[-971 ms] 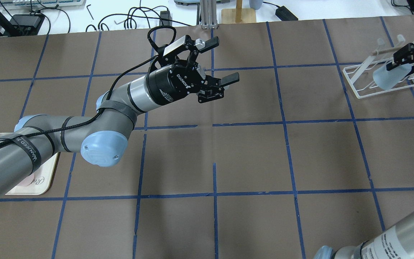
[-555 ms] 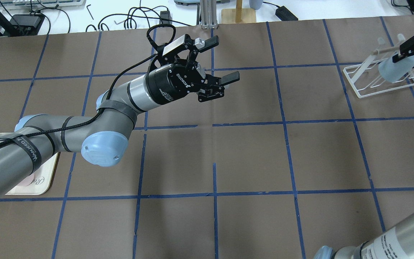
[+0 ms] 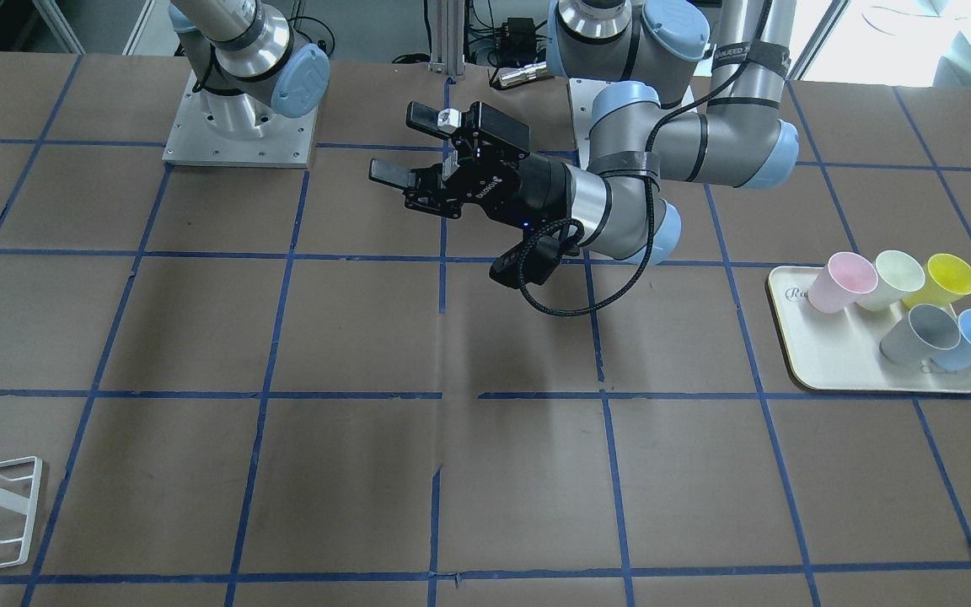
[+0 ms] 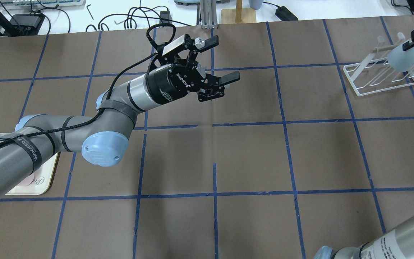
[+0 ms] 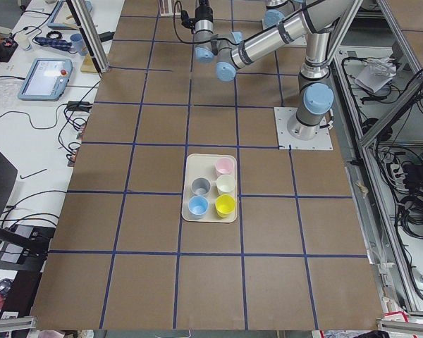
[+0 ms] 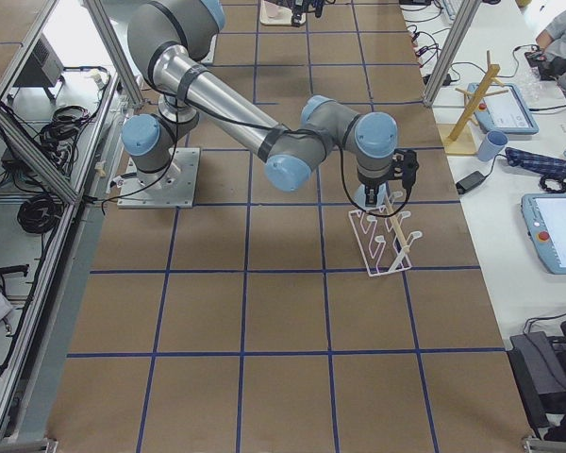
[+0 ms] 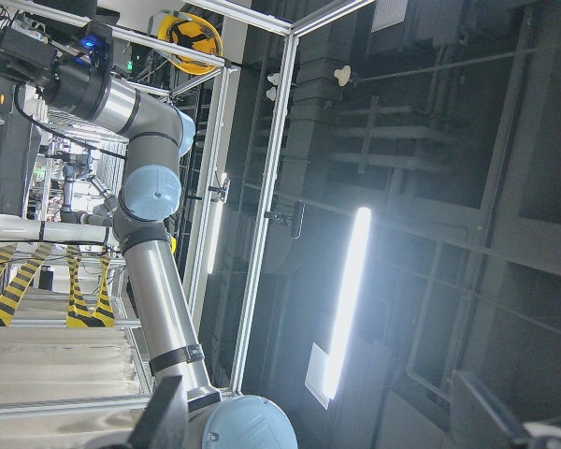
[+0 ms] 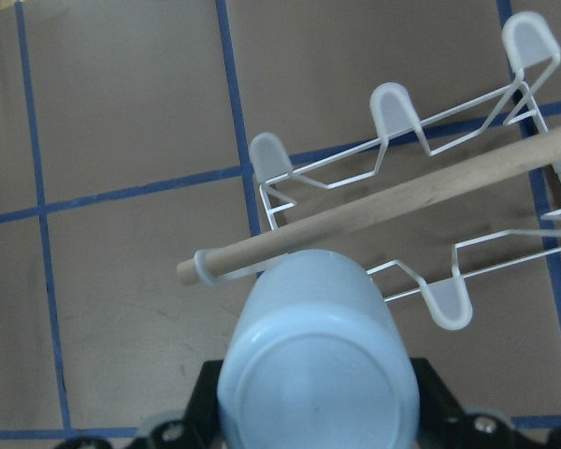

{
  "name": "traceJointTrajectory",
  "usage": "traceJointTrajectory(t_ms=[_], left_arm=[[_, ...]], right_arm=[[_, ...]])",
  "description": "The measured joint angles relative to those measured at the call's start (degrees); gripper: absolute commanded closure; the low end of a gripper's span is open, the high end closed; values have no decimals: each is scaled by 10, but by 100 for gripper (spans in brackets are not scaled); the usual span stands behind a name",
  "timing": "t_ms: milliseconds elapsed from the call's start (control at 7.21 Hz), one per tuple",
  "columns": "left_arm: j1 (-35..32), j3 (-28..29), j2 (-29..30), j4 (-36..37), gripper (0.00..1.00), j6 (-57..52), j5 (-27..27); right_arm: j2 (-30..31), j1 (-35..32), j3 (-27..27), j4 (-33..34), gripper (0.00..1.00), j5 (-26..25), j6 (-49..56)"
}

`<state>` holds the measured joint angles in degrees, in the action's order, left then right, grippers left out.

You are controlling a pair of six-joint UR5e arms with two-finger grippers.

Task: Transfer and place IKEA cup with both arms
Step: 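Lift the blue cup out of the rack with the right gripper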

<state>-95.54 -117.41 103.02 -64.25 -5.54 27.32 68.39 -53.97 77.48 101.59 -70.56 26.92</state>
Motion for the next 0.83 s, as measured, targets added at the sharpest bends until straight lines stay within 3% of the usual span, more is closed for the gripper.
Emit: traceJointTrajectory(t_ms=[555, 832], left_arm=[[-1, 1, -1, 9, 0, 1, 1], [-1, 1, 0, 10, 0, 0, 1]], right_arm=[[100, -23, -2, -109, 82, -2, 12], [145, -75, -2, -182, 83, 20, 25]])
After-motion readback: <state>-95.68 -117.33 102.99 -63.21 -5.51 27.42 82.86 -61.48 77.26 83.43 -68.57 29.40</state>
